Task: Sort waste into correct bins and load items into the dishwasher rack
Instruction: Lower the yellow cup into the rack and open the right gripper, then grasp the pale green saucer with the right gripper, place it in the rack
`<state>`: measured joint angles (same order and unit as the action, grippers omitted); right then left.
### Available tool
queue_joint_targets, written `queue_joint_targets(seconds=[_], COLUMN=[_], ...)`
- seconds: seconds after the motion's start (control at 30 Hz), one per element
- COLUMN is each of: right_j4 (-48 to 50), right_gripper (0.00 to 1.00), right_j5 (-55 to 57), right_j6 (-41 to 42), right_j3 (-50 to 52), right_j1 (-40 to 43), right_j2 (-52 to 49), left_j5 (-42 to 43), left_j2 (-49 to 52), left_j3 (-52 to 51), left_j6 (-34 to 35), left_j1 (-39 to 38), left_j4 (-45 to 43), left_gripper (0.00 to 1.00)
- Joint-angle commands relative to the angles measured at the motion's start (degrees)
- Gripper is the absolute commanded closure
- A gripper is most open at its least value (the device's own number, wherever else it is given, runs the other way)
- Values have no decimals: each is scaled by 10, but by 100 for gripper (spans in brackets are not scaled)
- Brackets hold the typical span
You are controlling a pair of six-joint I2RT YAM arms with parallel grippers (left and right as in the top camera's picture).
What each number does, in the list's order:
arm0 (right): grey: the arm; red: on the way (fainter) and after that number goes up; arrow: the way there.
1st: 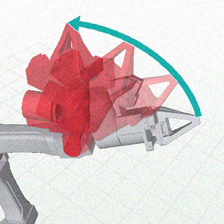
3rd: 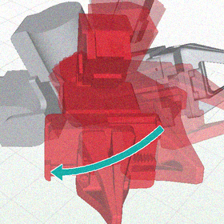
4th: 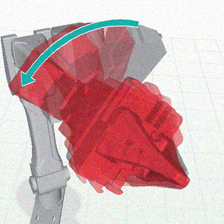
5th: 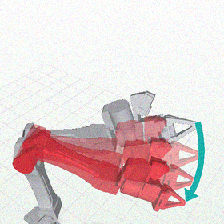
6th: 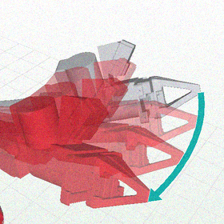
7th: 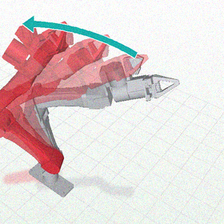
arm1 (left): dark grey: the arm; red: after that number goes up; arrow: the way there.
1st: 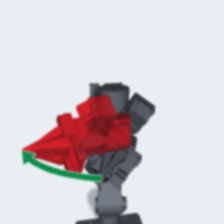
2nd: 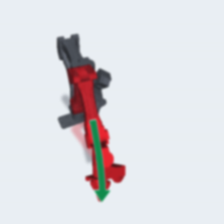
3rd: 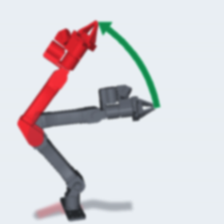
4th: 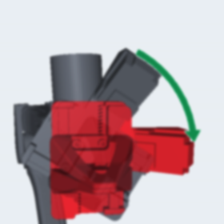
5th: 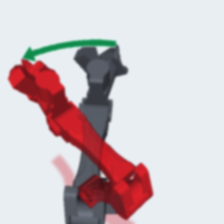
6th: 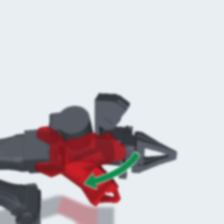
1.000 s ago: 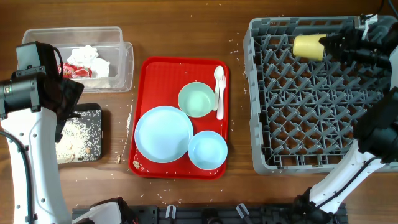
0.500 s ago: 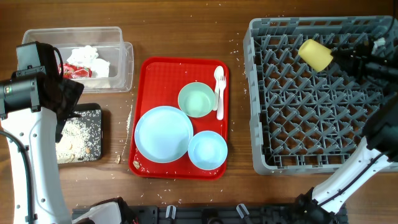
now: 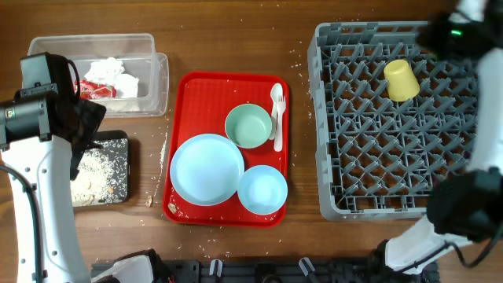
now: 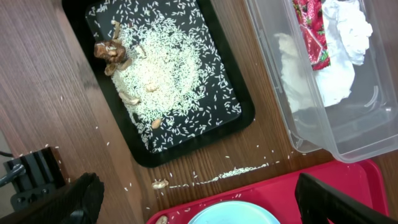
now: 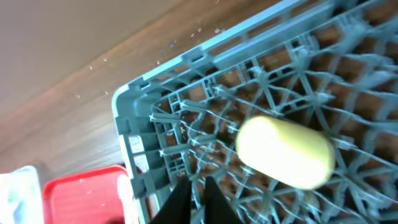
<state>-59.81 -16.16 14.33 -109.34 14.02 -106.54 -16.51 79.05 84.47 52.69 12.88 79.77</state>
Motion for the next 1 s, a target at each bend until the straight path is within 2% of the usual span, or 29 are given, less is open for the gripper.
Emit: queue_joint_targets(seconds=[0.0,0.07,0.13,0.4,0.47,0.53,0.57,0.6,0.7,0.73,0.8,0.83,0.97], right_j4=[41,35,18,-114,-124,-123,-123,-121,-104,-85,-66,-45,-12], right_gripper=[96,96,96,96,96,95,89,78,33,30,31,27,30], right_j5=[110,132,164,282,224,120,8,-33,-24,7,75,108,199], right_j6=[23,33,44,102,74,28,-19,-41,-51,-32,30,48,134], right_j3=[2,2,2,-19,-21,-21,-21,-21,-16,-12,-12,-11,-12], right_j1=[-39,-43,-36,-10,-15,-24,-49,-79,-214,-294,-379,-431,-516], right_j2=[-85,-142,-157,-110,-50,-15,13,26,23,5,-27,-58,-150], left_j5=[-11,-11,-11,-11,-11,-11,-11,-11,-11,-11,-11,-11,-11], left_j2=[-3,-3,-3,-3,-3,-3,-3,-3,-3,-3,-3,-3,-3], left_j3=[3,3,3,3,3,3,3,3,3,3,3,3,3], left_j6=[1,1,1,1,1,1,1,1,1,1,1,1,1], left_j1=[3,3,3,3,3,3,3,3,3,3,3,3,3], left_j4=[0,0,0,0,0,0,0,0,0,0,0,0,0], left_gripper=[0,0,0,0,0,0,0,0,0,0,0,0,0])
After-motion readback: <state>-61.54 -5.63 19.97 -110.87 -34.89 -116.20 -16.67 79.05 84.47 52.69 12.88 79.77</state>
